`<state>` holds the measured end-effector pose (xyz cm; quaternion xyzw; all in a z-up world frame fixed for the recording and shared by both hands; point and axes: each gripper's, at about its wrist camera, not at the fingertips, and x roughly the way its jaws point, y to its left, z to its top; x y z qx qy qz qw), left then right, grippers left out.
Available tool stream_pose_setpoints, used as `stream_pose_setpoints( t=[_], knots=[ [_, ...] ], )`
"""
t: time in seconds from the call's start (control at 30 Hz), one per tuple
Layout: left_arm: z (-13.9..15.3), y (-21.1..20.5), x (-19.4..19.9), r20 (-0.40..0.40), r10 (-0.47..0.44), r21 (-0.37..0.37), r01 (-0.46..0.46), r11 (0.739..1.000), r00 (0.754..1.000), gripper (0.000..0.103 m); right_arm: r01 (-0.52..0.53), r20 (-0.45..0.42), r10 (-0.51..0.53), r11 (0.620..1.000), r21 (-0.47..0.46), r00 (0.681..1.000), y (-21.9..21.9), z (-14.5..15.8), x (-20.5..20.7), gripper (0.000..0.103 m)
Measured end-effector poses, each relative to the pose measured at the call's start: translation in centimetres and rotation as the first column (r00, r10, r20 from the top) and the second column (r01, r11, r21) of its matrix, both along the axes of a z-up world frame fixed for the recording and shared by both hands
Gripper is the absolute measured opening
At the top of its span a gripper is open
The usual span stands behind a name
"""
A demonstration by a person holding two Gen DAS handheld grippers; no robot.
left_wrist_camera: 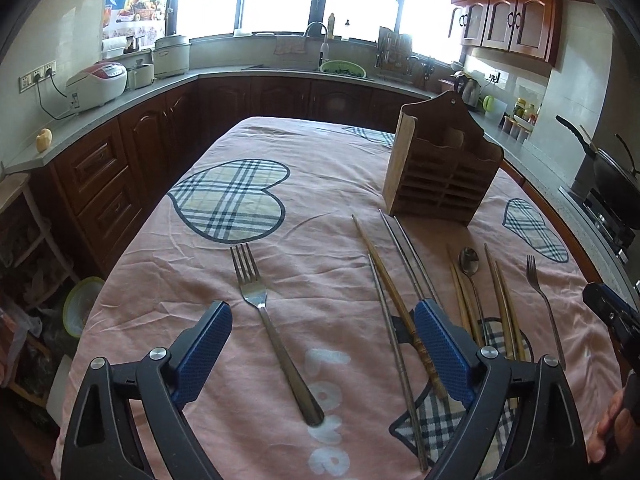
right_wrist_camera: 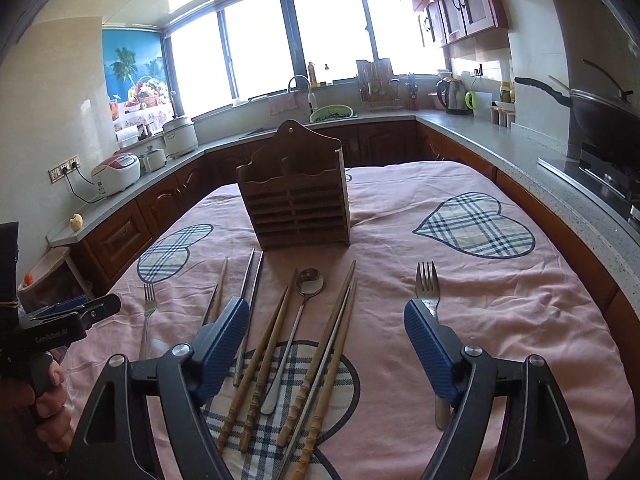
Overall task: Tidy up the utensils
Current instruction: 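Grasp a wooden chopstick with the left tool while the right tool grasps another chopstick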
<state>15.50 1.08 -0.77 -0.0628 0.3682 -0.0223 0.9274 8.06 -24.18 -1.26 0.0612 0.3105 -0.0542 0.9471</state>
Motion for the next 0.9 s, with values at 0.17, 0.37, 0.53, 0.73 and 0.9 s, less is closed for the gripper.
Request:
stream_pose_setpoints(
  t=[0.17, 0.37, 0.53, 0.73, 0.9],
  knots=[
    [0.0, -0.5, 3.2, -0.052, -0.015, -0.005, 0.015, 1.0, 0.999, 0.088, 0.003, -0.048, -0.002, 0.999, 0.032, 0.999, -1.0, -0.8, 2.6, 0.067],
    [0.0, -1.4, 7.1, -0.083, -0.027, 0.014, 0.028, 1.0, 0.996, 0.085, 0.004, -0.104, 0.002, 0.998, 0.059, 0.995, -1.9, -1.9, 5.6, 0.059],
    [-0.9, -1.9, 10.9, -0.123, -0.03, 0.022, 0.033, 0.999, 0.992, 0.08, 0.012, -0.159, 0.002, 0.996, 0.084, 0.987, -2.8, -3.3, 8.5, 0.052],
    [-3.0, -2.5, 15.9, -0.204, -0.046, 0.006, 0.048, 0.999, 0.978, 0.071, 0.037, -0.222, -0.011, 0.993, 0.112, 0.975, -4.3, -5.1, 12.0, 0.046],
    [-4.7, -3.1, 19.4, -0.257, -0.049, 0.009, 0.054, 0.999, 0.965, 0.069, 0.047, -0.262, -0.012, 0.991, 0.127, 0.965, -5.1, -6.2, 14.3, 0.04]
  ],
)
